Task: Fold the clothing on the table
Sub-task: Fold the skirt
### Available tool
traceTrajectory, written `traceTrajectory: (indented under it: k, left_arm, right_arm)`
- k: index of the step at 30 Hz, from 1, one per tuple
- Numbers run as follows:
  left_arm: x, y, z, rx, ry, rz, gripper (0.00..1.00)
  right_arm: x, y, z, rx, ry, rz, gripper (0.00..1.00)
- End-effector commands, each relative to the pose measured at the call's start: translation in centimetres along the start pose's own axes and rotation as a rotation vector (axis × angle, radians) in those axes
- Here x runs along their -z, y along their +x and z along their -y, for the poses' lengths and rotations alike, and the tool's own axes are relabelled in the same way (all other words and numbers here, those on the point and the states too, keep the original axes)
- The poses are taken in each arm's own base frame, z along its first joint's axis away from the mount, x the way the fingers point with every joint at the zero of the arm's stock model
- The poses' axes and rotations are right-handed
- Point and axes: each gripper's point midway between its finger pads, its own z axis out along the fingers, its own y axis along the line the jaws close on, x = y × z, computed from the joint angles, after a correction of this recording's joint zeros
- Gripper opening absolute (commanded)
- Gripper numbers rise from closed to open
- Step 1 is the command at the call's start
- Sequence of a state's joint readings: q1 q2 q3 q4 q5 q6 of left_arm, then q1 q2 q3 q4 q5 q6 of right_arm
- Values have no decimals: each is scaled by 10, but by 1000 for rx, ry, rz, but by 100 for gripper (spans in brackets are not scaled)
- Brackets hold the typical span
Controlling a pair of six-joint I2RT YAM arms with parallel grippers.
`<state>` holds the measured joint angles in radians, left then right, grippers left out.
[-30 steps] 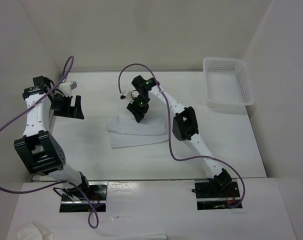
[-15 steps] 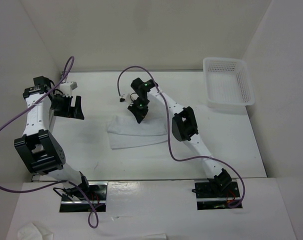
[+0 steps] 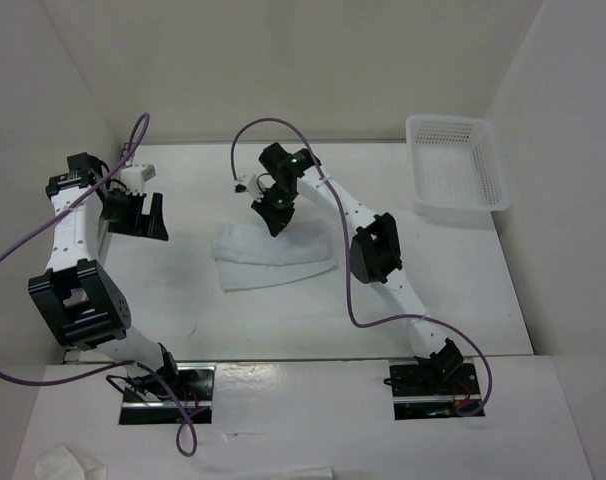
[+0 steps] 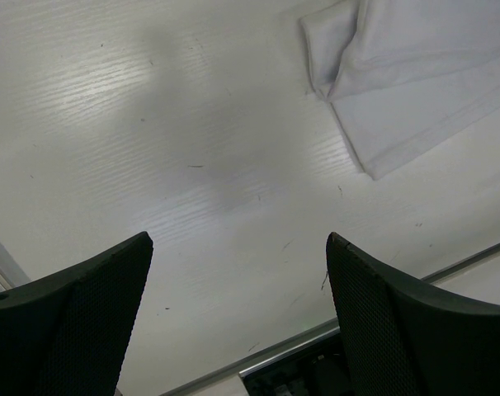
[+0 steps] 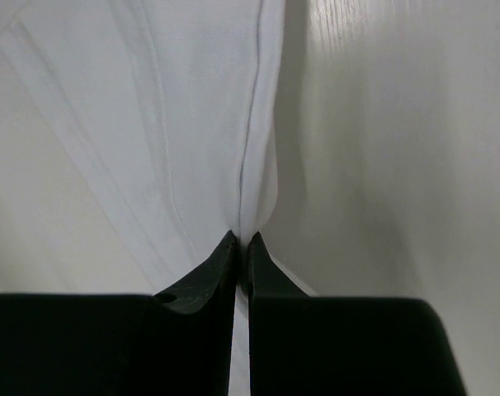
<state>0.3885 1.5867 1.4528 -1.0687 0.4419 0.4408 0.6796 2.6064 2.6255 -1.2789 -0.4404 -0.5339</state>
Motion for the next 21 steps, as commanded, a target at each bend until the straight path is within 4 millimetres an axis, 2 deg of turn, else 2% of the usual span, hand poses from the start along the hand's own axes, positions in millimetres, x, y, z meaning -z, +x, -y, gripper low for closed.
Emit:
traceTrajectory:
  k: [1,6,7,8,10,12,14,19,21]
  left_arm:
    - [6,-2,6,-14,17,17,92]
    - [11,-4,8,-22,9,31,92]
    - [9,-1,8,-18,14,23,92]
    - [9,-1,8,-17,14,23,92]
    - [9,-1,8,-17,14,23,92]
    - [9,-1,8,-17,14,23,92]
    - [9,-1,8,-17,14,23,92]
    - [7,2,8,-22,18,16,92]
    - [7,2,8,-22,18,16,92]
  right_arm:
    - [45,-29,-20,41,38,77,3]
    - [36,-16,-29,48,8,27,6]
    - [34,-16,-31,56,13,21,10]
    - [32,-14,-32,51,8,12,21]
    - [32,-13,-30,51,16,8,29]
    - [25,-10,-26,35,21,-7,43]
    - [24,-10,-20,30,49,-12,49]
    - [24,-22,-15,29,68,25,52]
    - [18,-22,-12,28,66,23,52]
